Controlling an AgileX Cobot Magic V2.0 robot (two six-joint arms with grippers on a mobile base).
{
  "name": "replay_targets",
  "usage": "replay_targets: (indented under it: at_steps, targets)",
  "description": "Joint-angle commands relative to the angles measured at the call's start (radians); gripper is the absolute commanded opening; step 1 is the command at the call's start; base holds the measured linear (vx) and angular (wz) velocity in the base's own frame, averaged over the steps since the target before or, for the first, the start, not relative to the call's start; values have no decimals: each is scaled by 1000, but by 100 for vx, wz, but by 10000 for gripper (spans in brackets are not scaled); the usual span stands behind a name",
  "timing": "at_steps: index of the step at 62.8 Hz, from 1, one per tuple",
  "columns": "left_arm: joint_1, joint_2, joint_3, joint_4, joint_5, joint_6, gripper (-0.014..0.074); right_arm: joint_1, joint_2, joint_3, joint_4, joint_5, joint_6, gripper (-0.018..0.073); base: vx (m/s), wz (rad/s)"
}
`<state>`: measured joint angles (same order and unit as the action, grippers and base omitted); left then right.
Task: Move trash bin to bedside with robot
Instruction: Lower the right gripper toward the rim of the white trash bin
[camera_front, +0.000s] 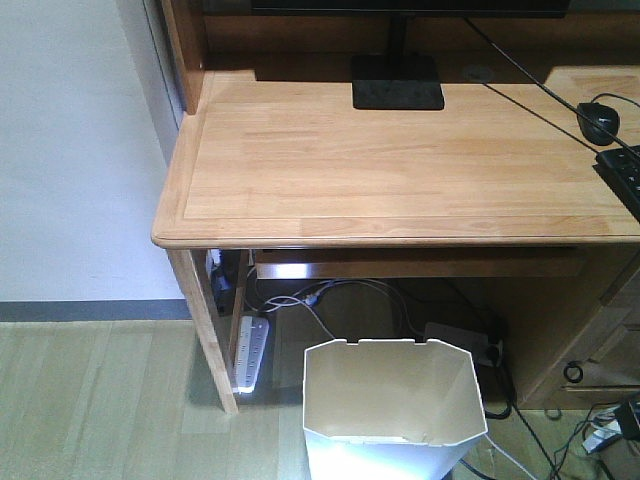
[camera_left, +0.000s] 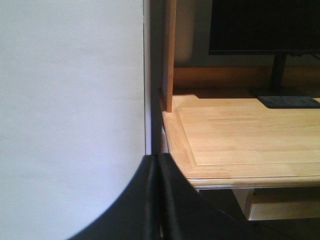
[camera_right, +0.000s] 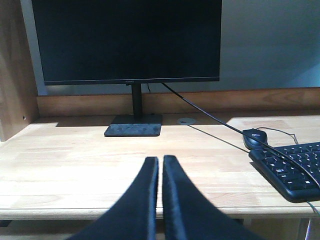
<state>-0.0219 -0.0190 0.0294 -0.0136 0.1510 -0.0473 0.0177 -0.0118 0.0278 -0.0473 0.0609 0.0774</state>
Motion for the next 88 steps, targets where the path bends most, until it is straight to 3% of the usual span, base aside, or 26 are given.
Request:
replay_targets:
  at_steps: [1, 88]
  targets:
    - [-5, -10, 28, -4, -78, -9, -6, -4, -12, 18, -4, -70, 2, -6, 0, 0]
    - [-5, -10, 28, -4, -78, -9, -6, -4, -12, 18, 5, -77, 3, -6, 0, 0]
